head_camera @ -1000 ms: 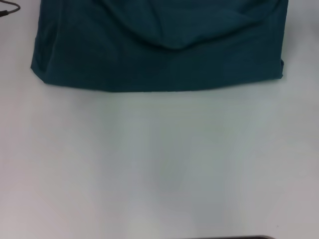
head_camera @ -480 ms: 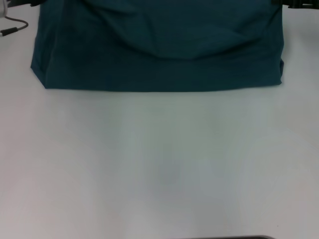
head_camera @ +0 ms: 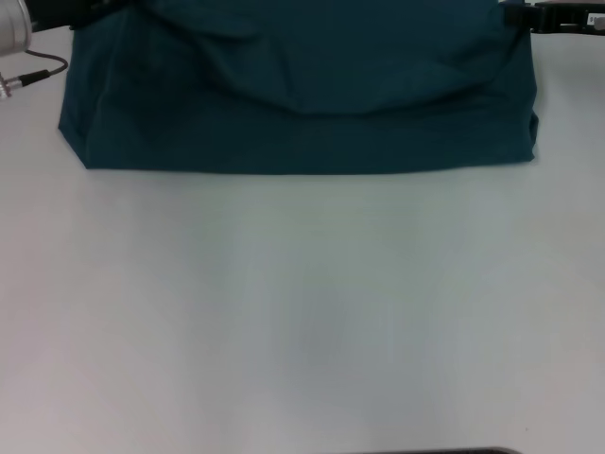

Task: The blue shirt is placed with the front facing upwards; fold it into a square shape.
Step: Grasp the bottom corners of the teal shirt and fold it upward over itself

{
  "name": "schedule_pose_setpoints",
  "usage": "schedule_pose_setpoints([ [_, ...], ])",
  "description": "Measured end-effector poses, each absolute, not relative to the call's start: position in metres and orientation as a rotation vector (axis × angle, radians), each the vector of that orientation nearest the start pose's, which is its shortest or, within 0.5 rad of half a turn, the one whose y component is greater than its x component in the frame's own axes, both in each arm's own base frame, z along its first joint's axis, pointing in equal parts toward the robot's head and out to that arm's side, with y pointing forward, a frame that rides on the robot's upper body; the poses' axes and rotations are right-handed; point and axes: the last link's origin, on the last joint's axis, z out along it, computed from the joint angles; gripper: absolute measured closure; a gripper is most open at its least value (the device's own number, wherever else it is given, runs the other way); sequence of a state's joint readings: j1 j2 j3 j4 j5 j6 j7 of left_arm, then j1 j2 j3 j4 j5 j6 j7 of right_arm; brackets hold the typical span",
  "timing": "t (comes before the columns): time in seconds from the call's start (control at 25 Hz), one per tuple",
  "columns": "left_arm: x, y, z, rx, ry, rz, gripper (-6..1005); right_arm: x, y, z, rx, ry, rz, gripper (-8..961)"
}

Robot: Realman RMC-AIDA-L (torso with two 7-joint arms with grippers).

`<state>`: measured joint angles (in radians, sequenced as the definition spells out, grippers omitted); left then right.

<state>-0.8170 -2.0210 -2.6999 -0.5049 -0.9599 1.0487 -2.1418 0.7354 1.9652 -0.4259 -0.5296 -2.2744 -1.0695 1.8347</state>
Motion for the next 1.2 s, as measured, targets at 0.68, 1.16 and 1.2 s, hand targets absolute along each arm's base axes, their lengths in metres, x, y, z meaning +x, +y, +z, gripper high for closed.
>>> schedule_pose_setpoints([
  [0.68, -0.24, 0.439, 0.01, -2.083, -1.467, -0.73, 865, 0.294, 0.427, 0.047, -2.174, 1.139, 0.405, 812],
  [1.16, -0.242, 0.431, 0.035, -2.057, -1.433, -0.818, 409, 0.286, 0.418, 0.072, -2.144, 1.063, 0.522, 452],
  [1.2, -0.242, 0.43, 0.035, -2.062, -1.435, -0.823, 373, 0.287, 0.416, 0.073, -2.146, 1.066, 0.533, 417],
])
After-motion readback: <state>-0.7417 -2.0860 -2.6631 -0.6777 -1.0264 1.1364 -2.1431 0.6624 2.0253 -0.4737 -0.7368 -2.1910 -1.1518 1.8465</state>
